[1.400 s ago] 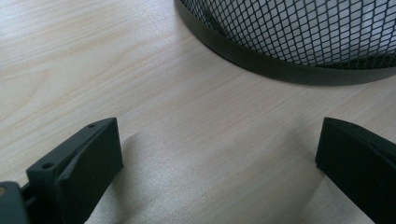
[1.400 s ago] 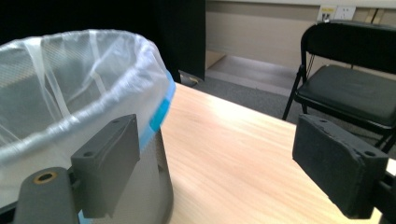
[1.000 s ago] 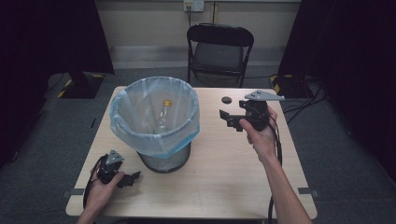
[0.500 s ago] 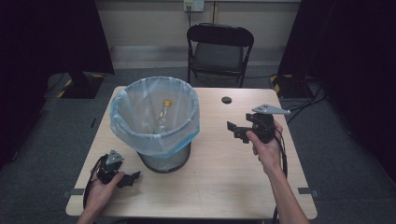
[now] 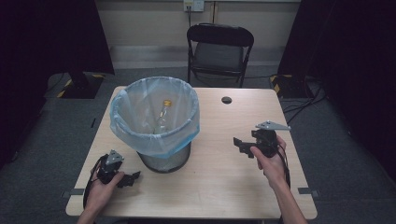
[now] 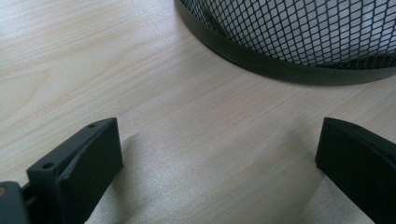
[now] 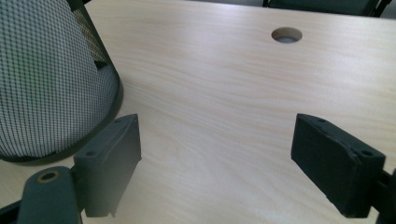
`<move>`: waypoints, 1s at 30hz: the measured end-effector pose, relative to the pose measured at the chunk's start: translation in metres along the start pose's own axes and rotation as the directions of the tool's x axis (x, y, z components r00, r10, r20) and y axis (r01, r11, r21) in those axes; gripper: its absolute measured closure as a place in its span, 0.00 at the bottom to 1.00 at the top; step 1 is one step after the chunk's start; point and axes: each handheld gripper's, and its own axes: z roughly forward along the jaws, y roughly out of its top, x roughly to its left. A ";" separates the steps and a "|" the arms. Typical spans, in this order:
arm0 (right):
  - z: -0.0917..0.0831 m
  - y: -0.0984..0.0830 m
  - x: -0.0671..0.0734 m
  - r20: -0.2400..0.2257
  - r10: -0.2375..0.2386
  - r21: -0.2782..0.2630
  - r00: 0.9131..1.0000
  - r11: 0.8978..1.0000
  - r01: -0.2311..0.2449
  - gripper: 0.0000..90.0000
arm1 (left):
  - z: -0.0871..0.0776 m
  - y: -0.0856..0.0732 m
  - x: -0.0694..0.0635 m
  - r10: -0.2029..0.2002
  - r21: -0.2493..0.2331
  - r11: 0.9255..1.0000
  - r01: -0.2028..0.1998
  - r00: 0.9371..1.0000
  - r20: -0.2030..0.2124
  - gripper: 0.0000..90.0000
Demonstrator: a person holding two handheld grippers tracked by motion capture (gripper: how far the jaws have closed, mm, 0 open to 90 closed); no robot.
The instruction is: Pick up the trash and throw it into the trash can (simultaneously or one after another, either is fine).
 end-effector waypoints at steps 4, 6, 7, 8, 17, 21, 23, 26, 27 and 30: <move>0.002 -0.014 -0.004 0.015 0.005 0.029 1.000 1.000 -0.005 0.17 | 0.000 0.000 0.000 -0.001 0.000 1.000 0.001 1.000 0.000 0.00; 0.001 -0.022 -0.007 0.035 -0.003 0.041 0.999 0.999 0.002 0.17 | 0.000 0.000 0.000 0.000 0.000 1.000 0.000 1.000 -0.001 0.00; 0.000 -0.024 -0.009 0.037 -0.001 0.044 0.999 0.999 -0.001 0.18 | 0.000 0.000 0.000 0.000 0.000 1.000 0.000 1.000 -0.001 0.00; 0.000 -0.024 -0.009 0.037 -0.001 0.044 0.999 0.999 -0.001 0.18 | 0.000 0.000 0.000 0.000 0.000 1.000 0.000 1.000 -0.001 0.00; 0.000 -0.057 -0.023 0.065 0.029 0.117 0.997 0.992 -0.036 0.18 | 0.000 0.000 0.000 -0.001 0.000 1.000 0.001 1.000 -0.001 0.00; 0.002 -0.067 -0.027 0.075 0.039 0.142 0.996 0.989 -0.050 0.18 | 0.000 0.000 0.000 -0.001 0.000 1.000 0.001 1.000 -0.001 0.00; 0.004 -0.072 -0.027 0.080 0.035 0.155 0.996 0.987 -0.047 0.18 | 0.000 0.000 0.000 -0.001 0.000 1.000 0.001 1.000 -0.002 0.00; 0.008 -0.076 -0.026 0.084 0.027 0.172 0.996 0.984 -0.041 0.18 | 0.000 0.000 0.000 -0.001 0.000 1.000 0.001 1.000 -0.002 0.00; 0.011 -0.081 -0.025 0.087 0.020 0.191 0.996 0.981 -0.036 0.18 | 0.000 0.000 0.000 -0.001 0.000 1.000 0.001 1.000 -0.002 0.00; 0.013 -0.085 -0.022 0.098 0.001 0.201 0.995 0.979 -0.020 0.19 | 0.000 0.000 0.000 -0.001 0.000 1.000 0.001 1.000 -0.002 0.00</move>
